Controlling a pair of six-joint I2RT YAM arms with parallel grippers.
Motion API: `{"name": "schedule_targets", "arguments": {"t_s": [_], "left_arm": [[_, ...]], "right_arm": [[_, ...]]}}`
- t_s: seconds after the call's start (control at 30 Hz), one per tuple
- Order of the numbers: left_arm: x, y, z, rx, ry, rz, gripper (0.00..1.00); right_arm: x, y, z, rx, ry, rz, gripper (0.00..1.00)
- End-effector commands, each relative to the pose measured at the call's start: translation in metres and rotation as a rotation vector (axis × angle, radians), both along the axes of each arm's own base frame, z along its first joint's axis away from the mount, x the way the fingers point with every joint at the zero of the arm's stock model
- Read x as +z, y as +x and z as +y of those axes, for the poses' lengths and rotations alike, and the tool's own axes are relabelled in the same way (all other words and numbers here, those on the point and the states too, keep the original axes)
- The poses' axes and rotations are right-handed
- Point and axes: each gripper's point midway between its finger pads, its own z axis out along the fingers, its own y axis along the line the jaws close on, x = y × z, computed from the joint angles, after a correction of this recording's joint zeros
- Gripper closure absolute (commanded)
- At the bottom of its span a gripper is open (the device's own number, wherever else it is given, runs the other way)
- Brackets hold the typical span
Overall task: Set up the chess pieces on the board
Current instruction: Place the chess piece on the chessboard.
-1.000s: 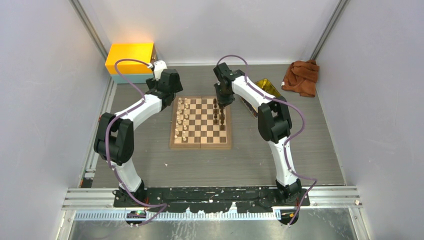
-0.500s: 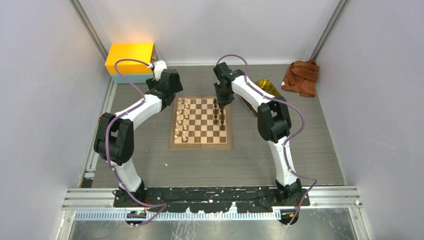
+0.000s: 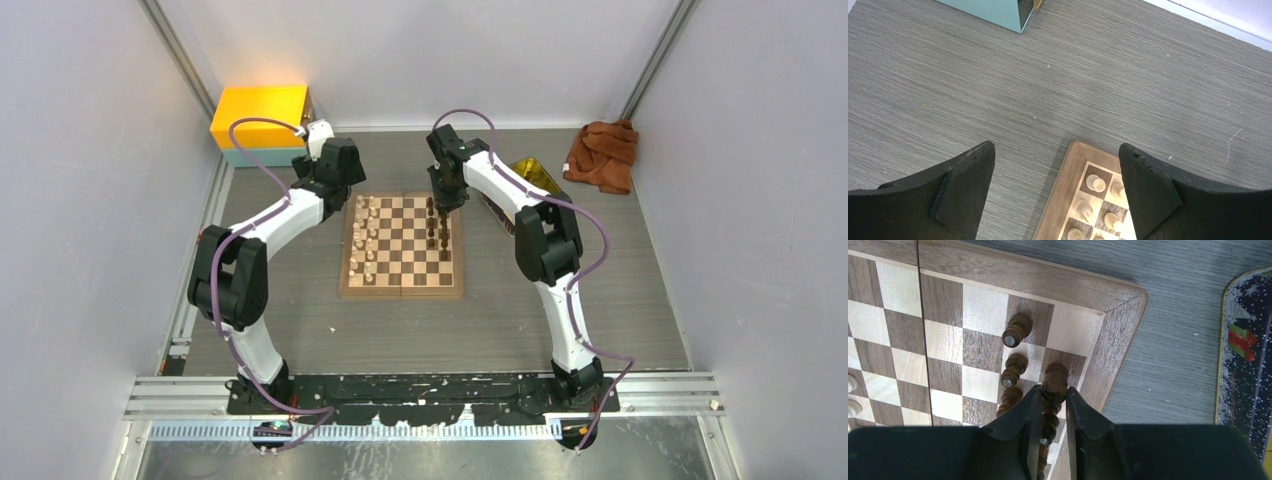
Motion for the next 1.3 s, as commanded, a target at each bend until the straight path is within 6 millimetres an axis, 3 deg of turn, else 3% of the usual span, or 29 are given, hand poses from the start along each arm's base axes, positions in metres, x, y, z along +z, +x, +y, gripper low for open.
{"name": "schedule_targets", "arguments": {"t_s": [0.0, 0.77, 1.27], "left_arm": [[0.022, 0.009, -0.001, 0.012, -0.030, -0.077, 0.06], [0.020, 0.008, -0.001, 0.012, -0.029, -0.073, 0.06], [0.023, 0.006, 0.001, 0.013, -0.025, -0.074, 0.06]], "right_arm": [[0.012, 0.011, 0.003, 0.013, 0.007, -0.046, 0.73], [0.020, 0.012, 0.006, 0.029, 0.024, -0.057, 0.64], [0.054, 0.021, 0.010, 0.031, 0.054, -0.118, 0.63]]}}
